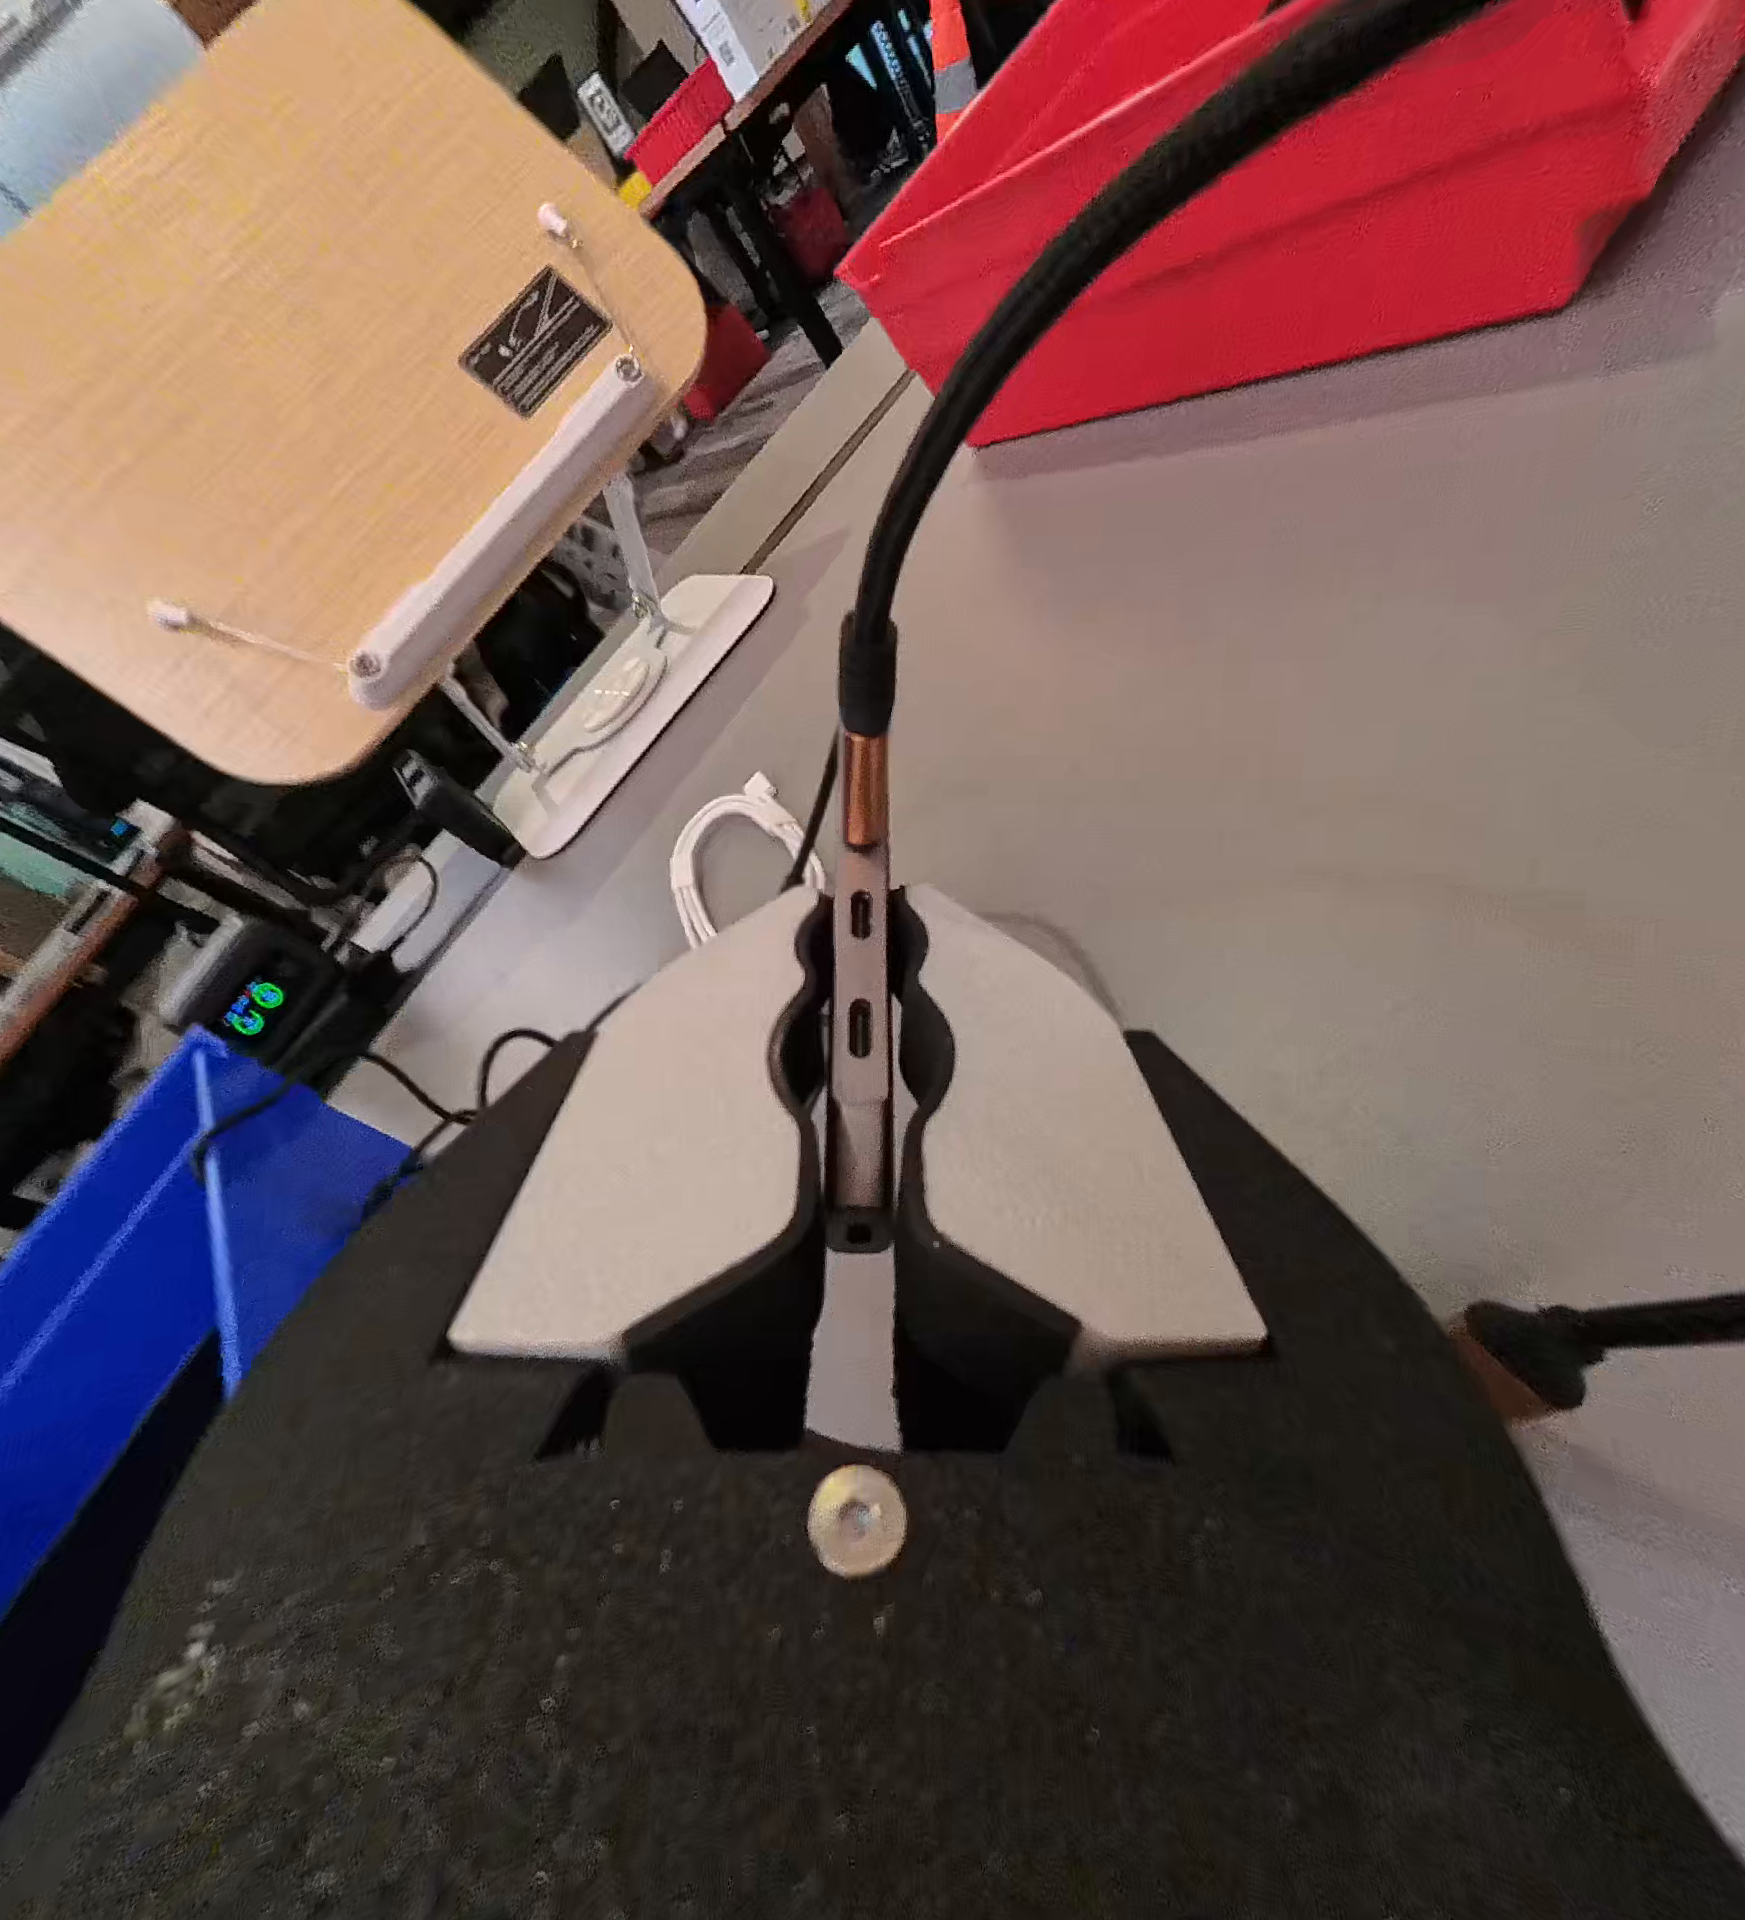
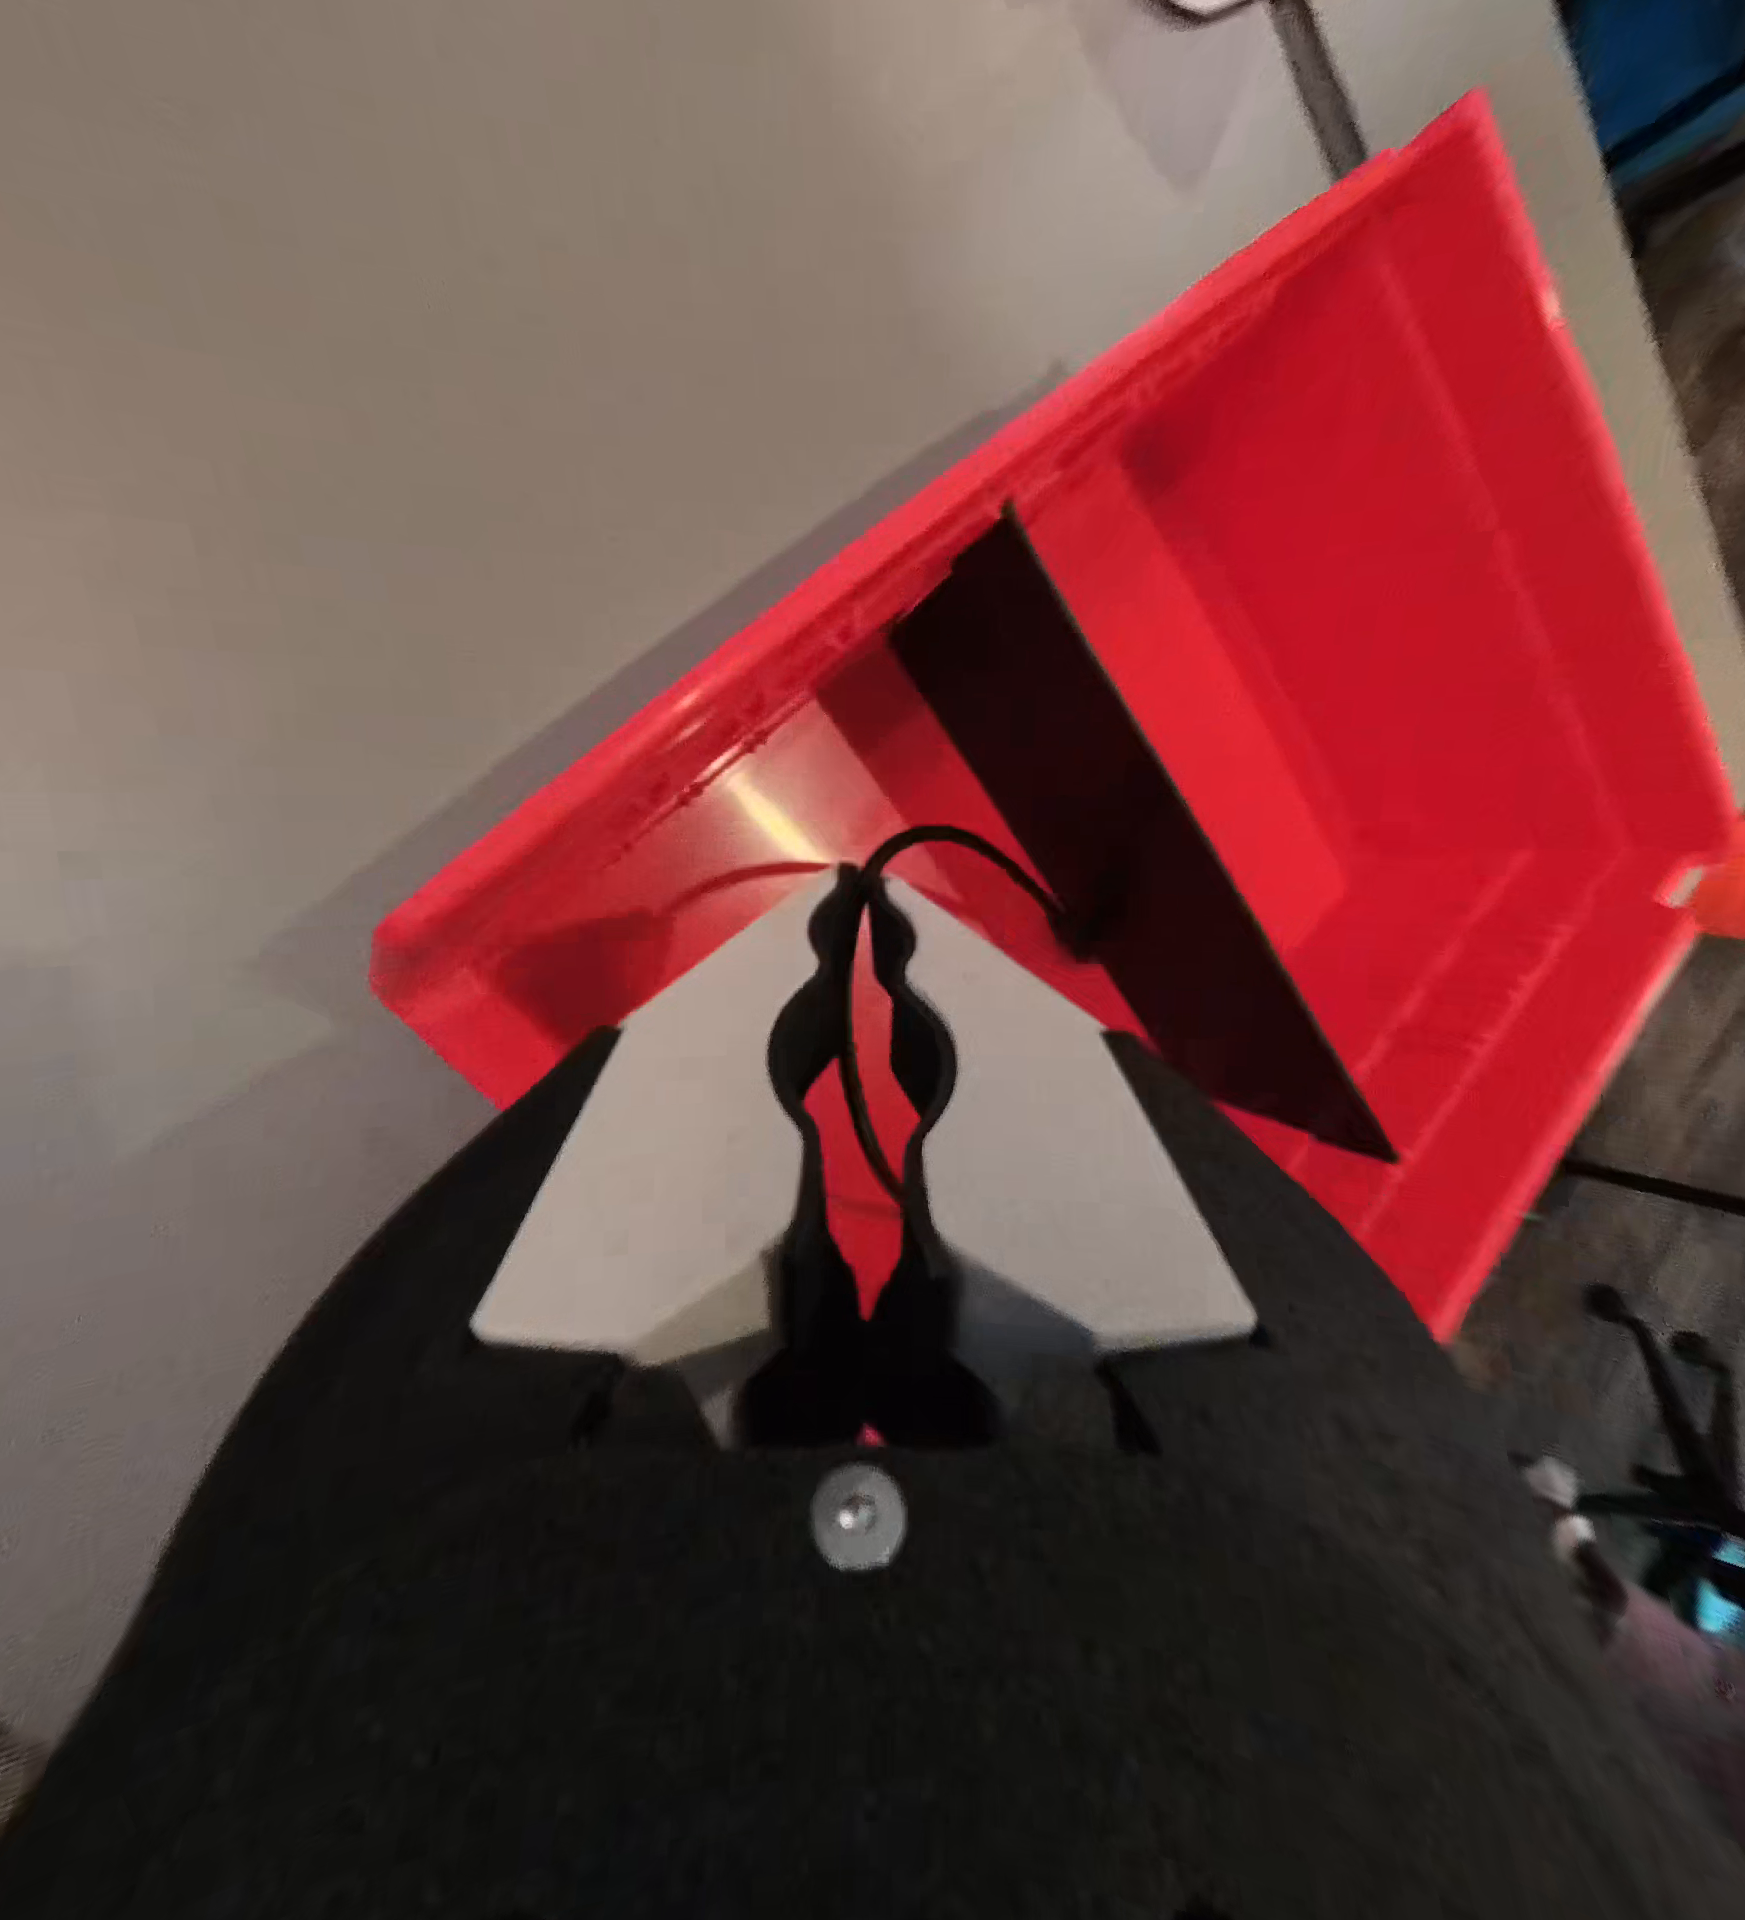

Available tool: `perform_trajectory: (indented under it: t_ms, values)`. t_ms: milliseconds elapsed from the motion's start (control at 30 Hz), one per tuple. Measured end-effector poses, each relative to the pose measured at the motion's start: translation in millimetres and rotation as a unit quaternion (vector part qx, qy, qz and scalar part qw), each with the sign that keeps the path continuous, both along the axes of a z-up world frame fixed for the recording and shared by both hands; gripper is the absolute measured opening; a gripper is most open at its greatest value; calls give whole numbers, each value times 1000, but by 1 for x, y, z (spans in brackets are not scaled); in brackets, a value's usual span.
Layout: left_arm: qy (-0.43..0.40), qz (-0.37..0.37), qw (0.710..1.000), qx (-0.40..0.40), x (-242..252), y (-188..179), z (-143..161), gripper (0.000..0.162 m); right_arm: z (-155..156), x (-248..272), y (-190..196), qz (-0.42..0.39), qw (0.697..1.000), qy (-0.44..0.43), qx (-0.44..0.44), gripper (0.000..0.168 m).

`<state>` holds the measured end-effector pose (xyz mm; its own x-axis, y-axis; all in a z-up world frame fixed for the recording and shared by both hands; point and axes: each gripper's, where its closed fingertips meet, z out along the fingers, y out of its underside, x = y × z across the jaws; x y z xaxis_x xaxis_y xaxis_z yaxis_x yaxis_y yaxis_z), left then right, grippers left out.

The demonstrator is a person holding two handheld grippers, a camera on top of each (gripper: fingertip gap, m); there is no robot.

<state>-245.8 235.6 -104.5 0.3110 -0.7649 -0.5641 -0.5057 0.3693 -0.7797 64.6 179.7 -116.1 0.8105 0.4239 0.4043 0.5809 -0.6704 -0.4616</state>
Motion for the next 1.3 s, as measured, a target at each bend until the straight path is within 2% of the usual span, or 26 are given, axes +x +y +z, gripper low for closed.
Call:
perform_trajectory:
  t_ms: [133,333,467,567,667,700,767,833,900,967,1033,1167,1300]
  values:
    - [14,-18,998,52,4,-6,3,9,-28,-3,8,-35,996,84,-13,1]
    - [5,-35,996,77,4,-15,9,9,-40,-10,8,-84,966,245,1,2]
    - [7,-39,996,74,4,-18,8,9,-52,-5,6,-96,962,255,-12,4]
    - [9,-38,997,66,6,-17,6,9,-31,7,10,-116,959,256,32,5]
    - [11,-36,997,66,7,-16,4,9,27,16,6,-124,956,237,117,16]
    - [13,-37,997,67,8,-16,4,9,53,7,4,-101,957,226,152,16]
    - [12,-36,997,72,8,-15,4,9,96,-44,-1,-12,951,229,206,16]
    - [11,-33,997,74,8,-15,6,9,112,-121,-9,93,934,262,225,18]
    - [4,-29,997,74,8,-13,8,9,92,-189,-12,166,923,271,217,19]
    - [1,-21,997,68,8,-11,9,9,54,-236,-3,192,923,272,195,20]
    - [1,-13,998,57,9,-9,8,9,36,-275,4,192,907,322,194,24]
    - [15,-5,999,50,11,-9,2,9,39,-292,23,153,902,285,286,23]
    - [19,-7,999,43,16,-12,-2,9,42,-301,27,145,901,272,305,19]
